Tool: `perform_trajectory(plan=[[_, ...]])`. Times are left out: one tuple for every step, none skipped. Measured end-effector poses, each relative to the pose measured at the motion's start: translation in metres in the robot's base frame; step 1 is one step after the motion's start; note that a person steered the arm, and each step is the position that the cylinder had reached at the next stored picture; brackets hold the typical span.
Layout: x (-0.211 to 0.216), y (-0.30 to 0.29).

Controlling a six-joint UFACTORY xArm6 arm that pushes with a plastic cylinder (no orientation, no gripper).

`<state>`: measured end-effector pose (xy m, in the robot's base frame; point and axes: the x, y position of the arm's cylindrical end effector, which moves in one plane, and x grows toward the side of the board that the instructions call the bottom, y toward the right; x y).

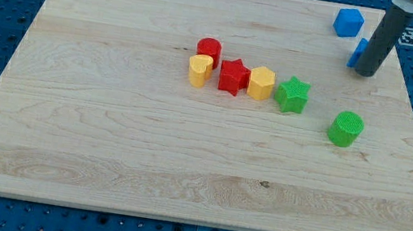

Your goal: Separate red circle from the yellow heart

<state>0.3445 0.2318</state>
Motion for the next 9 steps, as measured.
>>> perform_trajectory(plan=[[-0.024,-0.001],[-0.044,-0.009],[-0.052,-0.024],[-0.052,-0.101],[-0.057,-0.196],[-0.063,-0.295],[-0.038,-0.344],[0.018,-0.331],[0.023,-0.323]])
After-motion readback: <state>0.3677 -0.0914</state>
